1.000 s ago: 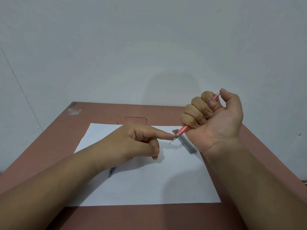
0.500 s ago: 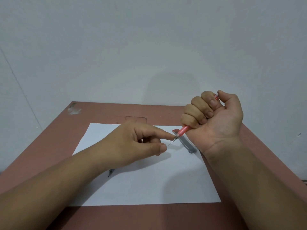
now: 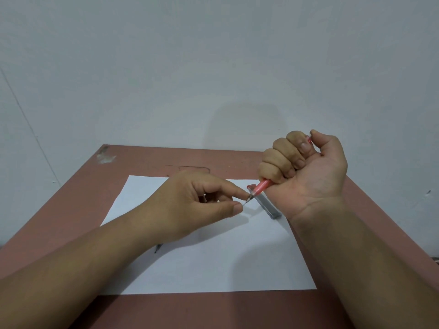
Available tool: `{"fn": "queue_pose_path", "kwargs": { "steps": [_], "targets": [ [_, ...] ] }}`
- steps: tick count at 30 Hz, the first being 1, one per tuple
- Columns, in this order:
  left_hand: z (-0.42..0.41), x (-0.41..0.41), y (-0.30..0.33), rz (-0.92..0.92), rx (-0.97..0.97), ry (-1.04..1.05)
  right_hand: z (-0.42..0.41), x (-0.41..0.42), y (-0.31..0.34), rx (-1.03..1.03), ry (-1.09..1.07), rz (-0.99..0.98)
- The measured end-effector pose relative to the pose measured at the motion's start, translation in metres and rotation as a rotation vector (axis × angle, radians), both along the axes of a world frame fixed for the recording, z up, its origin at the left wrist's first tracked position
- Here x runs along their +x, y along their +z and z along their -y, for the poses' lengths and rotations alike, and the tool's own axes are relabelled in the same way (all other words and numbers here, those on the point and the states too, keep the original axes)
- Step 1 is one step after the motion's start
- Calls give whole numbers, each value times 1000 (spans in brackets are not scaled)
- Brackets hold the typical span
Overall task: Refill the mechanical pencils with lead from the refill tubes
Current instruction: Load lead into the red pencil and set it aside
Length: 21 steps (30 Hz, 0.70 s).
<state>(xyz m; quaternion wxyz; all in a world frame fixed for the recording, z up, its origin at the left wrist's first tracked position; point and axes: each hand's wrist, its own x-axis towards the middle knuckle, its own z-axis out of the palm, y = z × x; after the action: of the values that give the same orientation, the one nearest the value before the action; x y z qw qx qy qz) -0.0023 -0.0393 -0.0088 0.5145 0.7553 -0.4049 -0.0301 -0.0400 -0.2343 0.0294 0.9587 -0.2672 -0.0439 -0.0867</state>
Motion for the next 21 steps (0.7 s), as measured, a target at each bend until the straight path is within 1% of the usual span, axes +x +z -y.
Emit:
{"fn": "queue_pose_path", "kwargs": {
  "steps": [15, 18, 21],
  "targets": [
    [0, 1, -3, 82, -68, 9, -5, 0, -3, 39, 34, 0],
    [1, 0, -2, 64, -106, 19, -7, 2, -3, 50, 36, 6],
    [0, 1, -2, 35, -115, 70, -12, 8, -1, -9, 8, -8]
  ]
}}
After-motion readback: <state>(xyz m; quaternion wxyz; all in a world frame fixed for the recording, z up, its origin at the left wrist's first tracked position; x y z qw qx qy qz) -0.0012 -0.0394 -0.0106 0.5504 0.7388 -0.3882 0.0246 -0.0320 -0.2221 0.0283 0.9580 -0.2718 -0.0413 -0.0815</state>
